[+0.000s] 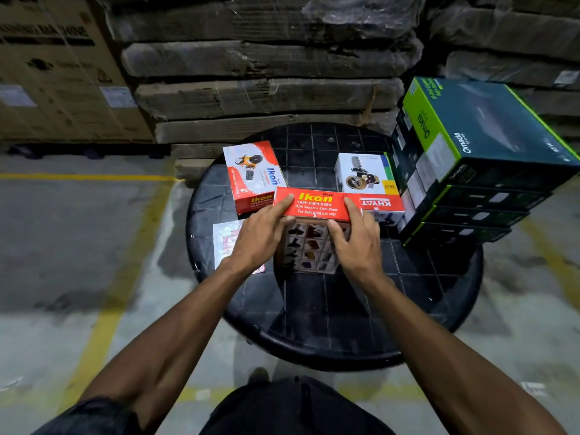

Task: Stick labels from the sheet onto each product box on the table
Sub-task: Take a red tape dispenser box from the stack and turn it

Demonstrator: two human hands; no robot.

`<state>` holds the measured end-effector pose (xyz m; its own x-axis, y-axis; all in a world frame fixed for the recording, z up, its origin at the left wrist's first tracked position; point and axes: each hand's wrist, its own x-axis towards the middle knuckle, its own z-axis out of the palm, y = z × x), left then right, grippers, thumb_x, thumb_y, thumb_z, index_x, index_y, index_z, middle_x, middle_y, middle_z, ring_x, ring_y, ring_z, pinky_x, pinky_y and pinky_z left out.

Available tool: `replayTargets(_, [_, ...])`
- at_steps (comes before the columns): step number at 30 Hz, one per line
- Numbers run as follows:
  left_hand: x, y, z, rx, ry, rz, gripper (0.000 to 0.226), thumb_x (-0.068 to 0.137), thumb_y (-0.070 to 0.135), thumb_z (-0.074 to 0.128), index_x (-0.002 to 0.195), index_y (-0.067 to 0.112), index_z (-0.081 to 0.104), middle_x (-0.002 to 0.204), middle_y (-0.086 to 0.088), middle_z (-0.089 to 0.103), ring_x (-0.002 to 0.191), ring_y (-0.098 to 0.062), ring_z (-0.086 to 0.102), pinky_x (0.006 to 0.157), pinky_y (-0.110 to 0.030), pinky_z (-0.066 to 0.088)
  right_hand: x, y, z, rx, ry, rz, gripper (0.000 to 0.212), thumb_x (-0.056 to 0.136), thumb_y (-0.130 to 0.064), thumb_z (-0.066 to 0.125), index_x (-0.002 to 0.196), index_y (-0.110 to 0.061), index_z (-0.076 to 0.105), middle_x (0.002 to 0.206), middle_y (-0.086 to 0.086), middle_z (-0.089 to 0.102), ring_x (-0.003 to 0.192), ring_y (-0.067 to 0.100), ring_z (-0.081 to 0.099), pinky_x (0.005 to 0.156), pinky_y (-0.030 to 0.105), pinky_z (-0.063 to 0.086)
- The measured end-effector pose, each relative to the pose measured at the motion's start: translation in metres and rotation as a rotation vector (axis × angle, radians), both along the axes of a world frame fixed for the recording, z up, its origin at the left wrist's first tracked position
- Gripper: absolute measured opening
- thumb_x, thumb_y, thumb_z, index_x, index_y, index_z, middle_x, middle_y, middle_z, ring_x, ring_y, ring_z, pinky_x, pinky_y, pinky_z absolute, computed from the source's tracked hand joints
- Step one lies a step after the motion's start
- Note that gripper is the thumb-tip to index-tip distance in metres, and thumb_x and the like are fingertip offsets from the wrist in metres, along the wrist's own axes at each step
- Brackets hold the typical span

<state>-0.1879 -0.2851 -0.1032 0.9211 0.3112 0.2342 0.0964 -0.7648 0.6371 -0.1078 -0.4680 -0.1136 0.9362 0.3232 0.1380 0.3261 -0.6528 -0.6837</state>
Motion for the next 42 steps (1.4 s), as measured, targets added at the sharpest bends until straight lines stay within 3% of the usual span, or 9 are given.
replayTargets(5, [0.005,0.005,-0.005,-0.398,0.022,0.163,0.039,0.098,0.039,0.052,0.134,0.024,0.058,0.119,0.005,0.064,0.102,-0.012,0.061,0.088,-0.032,0.053,0.002,0.004,0.006,0.165,0.101,-0.001,0.083,0.092,-0.035,0.062,0.153,-0.039,0.005,0.145,0.003,0.04,0.133,0.023,0.038,0.101,0.049,0.038])
replayTargets(9, [0.005,0.017,-0.029,-0.73,0.069,0.282,0.033,0.091,0.044,0.056,0.115,0.026,0.068,0.107,-0.002,0.072,0.096,-0.022,0.07,0.082,-0.049,0.058,0.006,-0.002,-0.001,0.148,0.223,0.09,0.066,0.089,-0.033,0.064,0.144,-0.035,0.028,0.127,-0.006,0.051,0.12,0.021,0.051,0.098,0.053,0.047])
replayTargets(17, [-0.009,0.035,-0.056,-1.0,0.031,0.543,0.019,0.102,0.018,0.049,0.11,0.007,0.063,0.081,-0.007,0.067,0.067,-0.02,0.066,0.051,-0.029,0.058,0.002,-0.031,-0.035,-0.027,0.447,0.058,0.061,0.072,-0.055,0.059,0.129,-0.037,0.048,0.124,-0.002,0.053,0.106,0.019,0.06,0.085,0.049,0.056])
replayTargets(22, [-0.013,0.048,-0.07,-1.142,0.108,0.63,0.023,0.103,0.022,0.047,0.092,0.008,0.061,0.073,-0.007,0.067,0.057,-0.017,0.067,0.064,-0.04,0.06,0.007,-0.032,-0.038,0.264,0.606,0.003,0.05,0.089,-0.015,0.067,0.136,-0.017,0.049,0.114,0.0,0.06,0.096,0.01,0.062,0.071,0.021,0.055])
replayTargets(25, [-0.014,0.051,-0.072,-1.25,0.173,0.664,0.029,0.103,0.027,0.046,0.081,0.012,0.056,0.066,-0.006,0.069,0.058,-0.018,0.068,0.064,-0.041,0.058,0.011,-0.025,-0.031,0.457,0.652,-0.002,0.049,0.087,-0.019,0.07,0.132,-0.019,0.051,0.116,0.003,0.062,0.098,0.017,0.064,0.068,0.021,0.054])
replayTargets(27, [-0.012,0.052,-0.071,-1.267,0.206,0.712,0.03,0.103,0.03,0.046,0.082,0.01,0.056,0.072,-0.009,0.067,0.065,-0.022,0.066,0.056,-0.037,0.06,0.015,-0.019,-0.023,0.516,0.669,0.023,0.057,0.079,-0.035,0.074,0.131,-0.021,0.053,0.122,0.007,0.064,0.106,0.025,0.065,0.075,0.032,0.057])
replayTargets(30, [-0.008,0.056,-0.067,-1.196,0.263,0.722,0.036,0.104,0.034,0.041,0.085,0.007,0.056,0.074,-0.015,0.065,0.063,-0.026,0.062,0.043,-0.03,0.055,0.021,-0.008,-0.012,0.541,0.621,0.02,0.045,0.086,-0.037,0.073,0.124,-0.018,0.058,0.118,0.01,0.067,0.1,0.025,0.066,0.06,0.023,0.053])
replayTargets(35, [0.0,0.059,-0.064,-1.078,0.38,0.66,0.038,0.101,0.028,0.035,0.081,0.004,0.057,0.073,-0.019,0.062,0.055,-0.026,0.054,0.041,-0.024,0.05,0.027,0.001,-0.002,0.556,0.62,-0.045,0.046,0.082,-0.053,0.069,0.114,-0.022,0.059,0.112,0.007,0.068,0.097,0.022,0.067,0.069,0.031,0.052])
replayTargets(42, [0.001,0.059,-0.055,-1.073,0.365,0.547,0.029,0.097,0.024,0.041,0.099,0.003,0.059,0.081,-0.013,0.057,0.07,-0.029,0.058,0.057,-0.038,0.057,0.024,-0.006,-0.005,0.564,0.759,-0.091,0.034,0.093,-0.031,0.064,0.12,-0.015,0.053,0.115,0.009,0.065,0.101,0.023,0.065,0.072,0.04,0.057])
